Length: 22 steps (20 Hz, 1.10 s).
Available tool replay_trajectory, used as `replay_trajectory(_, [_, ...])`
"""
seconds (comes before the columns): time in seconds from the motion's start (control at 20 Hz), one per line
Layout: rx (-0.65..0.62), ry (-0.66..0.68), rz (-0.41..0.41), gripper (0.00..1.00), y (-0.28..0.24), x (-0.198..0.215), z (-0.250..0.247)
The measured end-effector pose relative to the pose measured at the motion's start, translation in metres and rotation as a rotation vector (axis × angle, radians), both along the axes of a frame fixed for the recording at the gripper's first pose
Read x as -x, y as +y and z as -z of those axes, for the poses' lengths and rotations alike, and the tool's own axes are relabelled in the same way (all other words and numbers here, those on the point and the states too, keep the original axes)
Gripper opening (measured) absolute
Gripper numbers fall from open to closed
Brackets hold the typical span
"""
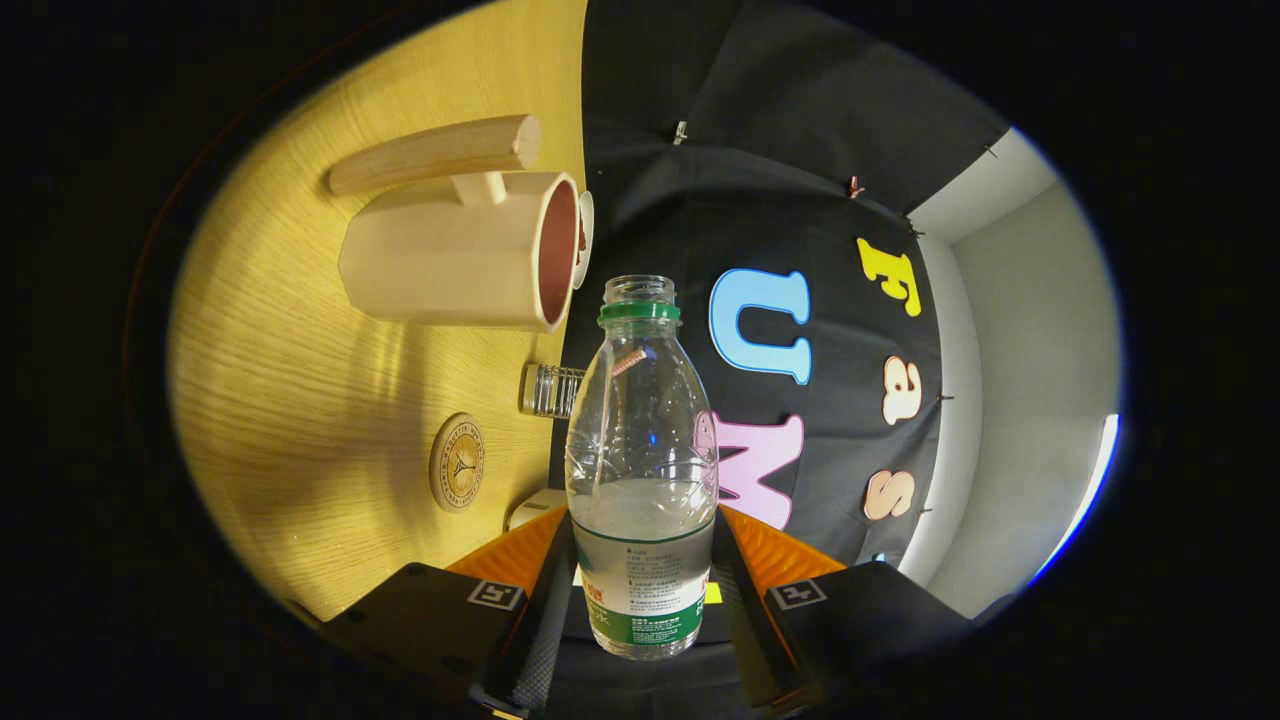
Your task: Take the bottle from table, then pour the juice into the cup, finally place the bottle on the coaster
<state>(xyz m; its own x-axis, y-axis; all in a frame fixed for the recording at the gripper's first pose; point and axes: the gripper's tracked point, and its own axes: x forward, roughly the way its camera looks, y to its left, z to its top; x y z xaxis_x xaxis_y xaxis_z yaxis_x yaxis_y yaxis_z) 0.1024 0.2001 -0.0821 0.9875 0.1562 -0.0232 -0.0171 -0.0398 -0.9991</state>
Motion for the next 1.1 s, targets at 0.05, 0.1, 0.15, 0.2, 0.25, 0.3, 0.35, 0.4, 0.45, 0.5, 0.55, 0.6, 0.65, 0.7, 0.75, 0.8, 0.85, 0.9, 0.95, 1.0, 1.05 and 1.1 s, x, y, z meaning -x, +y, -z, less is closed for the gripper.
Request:
replay_trajectory(0.05, [0.006, 0.002, 0.0, 0.73, 0.0, -0.001, 0.0])
replay_trajectory(0.1, [0.015, 0.001, -0.001, 0.73, -0.001, -0.003, 0.001])
replay_trajectory(0.15, [0.023, -0.001, -0.002, 0.73, 0.0, -0.003, 0.001])
replay_trajectory(0.2, [0.029, -0.002, -0.002, 0.73, -0.001, -0.003, 0.001])
replay_trajectory(0.25, [0.034, -0.002, -0.002, 0.73, 0.0, -0.005, 0.003])
replay_trajectory(0.3, [0.039, -0.002, -0.002, 0.73, -0.001, -0.004, 0.004])
replay_trajectory(0.35, [0.044, -0.004, -0.002, 0.73, -0.002, -0.004, 0.004])
replay_trajectory(0.4, [0.049, -0.008, -0.002, 0.73, -0.002, -0.007, 0.003])
replay_trajectory(0.45, [0.053, -0.01, -0.002, 0.73, -0.002, -0.006, 0.004])
replay_trajectory(0.5, [0.055, -0.009, -0.002, 0.73, -0.002, -0.007, 0.005])
replay_trajectory(0.55, [0.057, -0.009, -0.002, 0.73, -0.003, -0.007, 0.006])
replay_trajectory(0.6, [0.06, -0.009, -0.002, 0.73, -0.003, -0.008, 0.006])
replay_trajectory(0.65, [0.065, -0.011, -0.001, 0.73, -0.004, -0.009, 0.005])
replay_trajectory(0.7, [0.071, -0.016, 0.001, 0.73, -0.004, -0.01, 0.005])
replay_trajectory(0.75, [0.076, -0.018, 0.001, 0.73, -0.004, -0.011, 0.006])
replay_trajectory(0.8, [0.081, -0.02, 0.002, 0.73, -0.004, -0.011, 0.006])
replay_trajectory(0.85, [0.087, -0.024, 0.0, 0.73, -0.005, -0.012, 0.006])
replay_trajectory(0.9, [0.095, -0.03, -0.002, 0.73, -0.006, -0.012, 0.006])
replay_trajectory(0.95, [0.104, -0.039, -0.004, 0.73, -0.007, -0.012, 0.004])
replay_trajectory(1.0, [0.114, -0.048, -0.006, 0.73, -0.007, -0.014, 0.003])
replay_trajectory(1.05, [0.121, -0.056, -0.007, 0.73, -0.007, -0.015, 0.001])
replay_trajectory(1.1, [0.126, -0.061, -0.007, 0.73, -0.007, -0.015, 0.0])
